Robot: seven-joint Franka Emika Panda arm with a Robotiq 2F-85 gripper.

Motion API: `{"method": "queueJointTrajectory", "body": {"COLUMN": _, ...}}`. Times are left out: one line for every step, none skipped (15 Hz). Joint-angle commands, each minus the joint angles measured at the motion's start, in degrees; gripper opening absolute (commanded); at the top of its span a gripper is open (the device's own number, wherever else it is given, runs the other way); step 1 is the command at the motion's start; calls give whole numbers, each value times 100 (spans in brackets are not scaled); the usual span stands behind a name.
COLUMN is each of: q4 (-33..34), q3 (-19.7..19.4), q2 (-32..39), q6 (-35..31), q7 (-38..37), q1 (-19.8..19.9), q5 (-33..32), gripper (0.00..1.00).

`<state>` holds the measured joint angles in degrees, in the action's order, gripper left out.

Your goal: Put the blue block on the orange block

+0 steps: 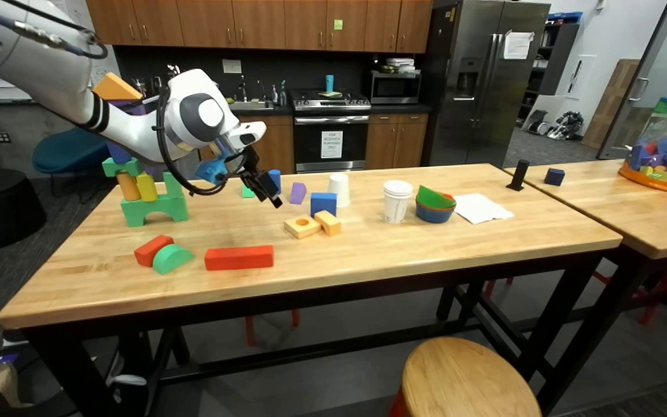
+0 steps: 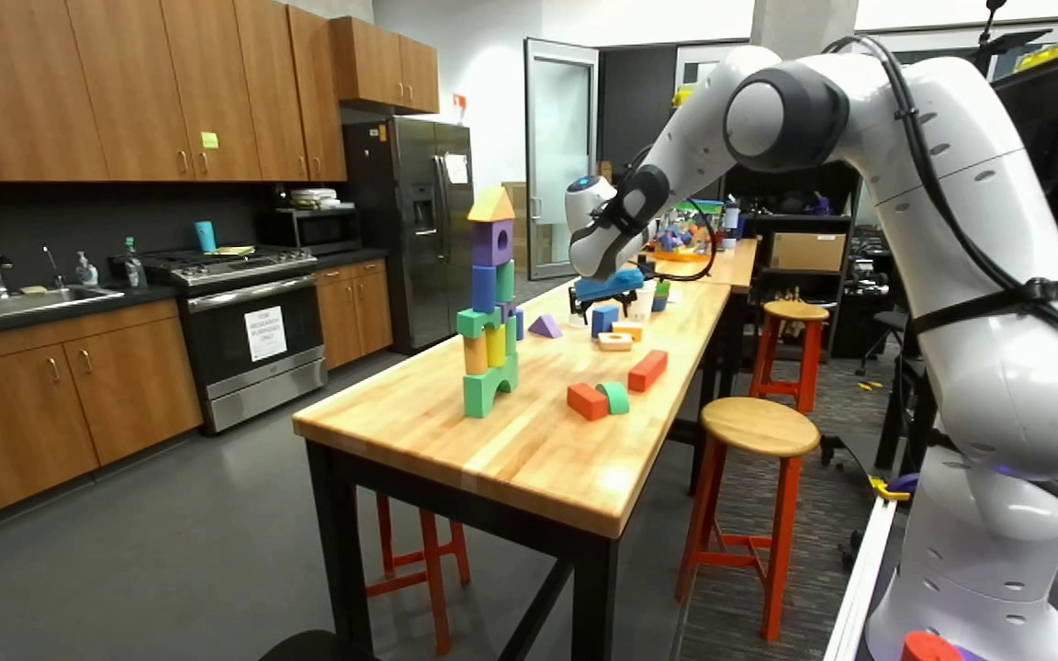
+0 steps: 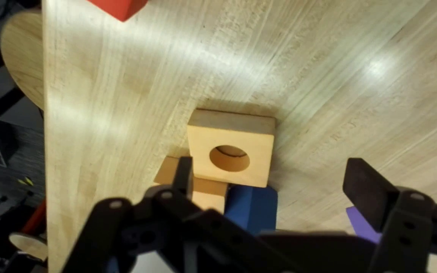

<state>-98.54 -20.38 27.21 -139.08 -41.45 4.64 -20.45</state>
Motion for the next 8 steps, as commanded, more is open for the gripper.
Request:
{"method": "queueJointTrajectory", "body": {"q4": 1279, "q3": 36, "q2": 798, "q6": 705, "q7": -329, "q1": 333, "q5": 766, "gripper": 100}}
{"method": "queueJointTrajectory", "body": {"q4": 1628, "q3": 37, "q2": 967, "q6": 916, "q7": -407, "q1": 445, "q5": 997, "gripper": 100}}
{"method": "queueJointTrajectory", "body": {"q4": 1913, "q3": 47, "q2": 1111, "q6": 1068, "q7": -512, "q1": 543, "q5": 1205, "gripper": 100}}
{"method": "queueJointTrajectory", "body": {"q4": 2200, "q3": 36, "q2": 1246, "q6": 1227, "q7": -651, "q1": 626, "q5": 1370, "gripper": 100}}
{"method": "queueJointTrajectory", "body": {"q4": 2478, "q3": 32, "q2": 1367, "q6": 1360, "q7": -793, "q1": 722, "q5": 1535, "gripper": 100}}
{"method": "queueJointTrajectory", "body": {"q4": 2739, "q3": 26, "q2": 1499, "q6": 1459, "q7": -977, "q1": 802, "q5": 1669, "gripper": 100}}
{"method": "queueJointTrajectory", "body": {"q4": 2990, "q3": 30, "q2": 1627, "q6": 1523, "q7": -1155, "q1": 897, "q5": 1797, "gripper": 100}}
{"method": "queueJointTrajectory", "body": {"q4": 3195, "q3": 48, "q2": 1735, "q6": 1548, "q7": -1349, "q1": 985, "q5": 1926, "gripper": 100}}
